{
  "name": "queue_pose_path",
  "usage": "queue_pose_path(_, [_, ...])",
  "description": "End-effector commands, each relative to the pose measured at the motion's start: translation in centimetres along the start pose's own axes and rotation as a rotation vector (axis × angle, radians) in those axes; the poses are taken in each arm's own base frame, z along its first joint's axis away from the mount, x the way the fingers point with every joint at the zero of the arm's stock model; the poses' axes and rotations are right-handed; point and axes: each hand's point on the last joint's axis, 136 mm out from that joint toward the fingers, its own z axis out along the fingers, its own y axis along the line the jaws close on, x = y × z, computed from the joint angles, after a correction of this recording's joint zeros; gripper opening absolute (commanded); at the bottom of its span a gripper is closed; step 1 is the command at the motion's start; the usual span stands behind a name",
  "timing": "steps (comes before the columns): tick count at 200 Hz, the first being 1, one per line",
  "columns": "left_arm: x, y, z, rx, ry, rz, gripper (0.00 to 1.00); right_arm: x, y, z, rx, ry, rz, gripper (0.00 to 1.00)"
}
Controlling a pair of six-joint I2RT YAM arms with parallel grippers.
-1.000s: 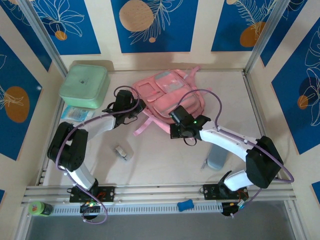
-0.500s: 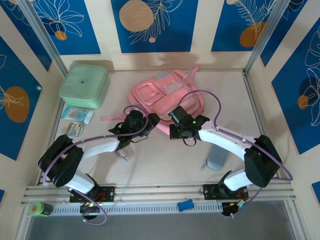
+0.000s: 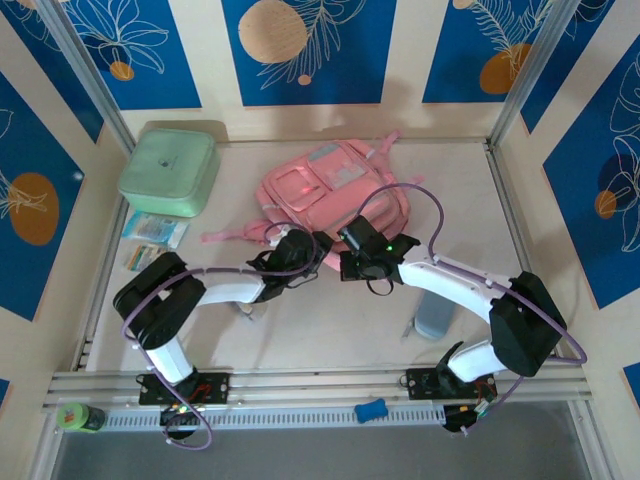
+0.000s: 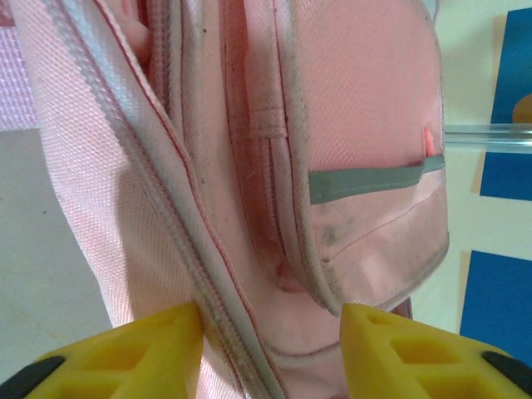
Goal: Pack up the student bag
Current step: Zip the student bag at the center of the table.
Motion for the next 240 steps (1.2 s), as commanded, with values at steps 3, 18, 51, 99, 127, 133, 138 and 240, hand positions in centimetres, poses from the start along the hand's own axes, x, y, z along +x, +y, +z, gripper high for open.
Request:
queue_pose_path(3, [0.1,-2.0,0.9,0.024,-0.046,0.012,0.41,0.0,0.3,-0.8,-0.019,-0.021,0.004,0.0])
queue_pose_path(18, [0.1,-1.9,1.2,-0.005,-0.054,0.029,0.31,-0.2,0.4,-0.9,-0.018,-0.024,-0.004,0.0])
queue_pose_path(51, [-0.3,-2.0,0.9,-0.013,-0.078,0.081,0.0,-0.4,-0.6,-1.3,0.051,-0.02,-0.01,0.0])
queue_pose_path(99, [-2.5,-1.3,-1.8,-0.061,-0.151,0.237,0.0,0.9,-4.2,-2.6,0.229,0.014,-0.005,0.0])
queue_pose_path(127, [-4.2,-0.9,-2.9,-0.072,-0.135,0.332,0.0,2.1,-6.3,-3.1,0.28,0.046,0.028,0.0])
queue_pose_path(133, [-4.6,-0.6,-3.1,-0.089,-0.125,0.338,0.0,2.3,-6.7,-3.2,0.283,0.054,0.037,0.0])
queue_pose_path(138, [-5.0,-0.4,-3.3,-0.095,-0.118,0.338,0.0,2.4,-7.0,-3.2,0.283,0.056,0.044,0.0])
queue_pose_path(240, [-12.0,-1.8,-3.9,-0.025,-0.003,0.414,0.0,1.3,0.2,-1.2,0.083,0.078,-0.017,0.0])
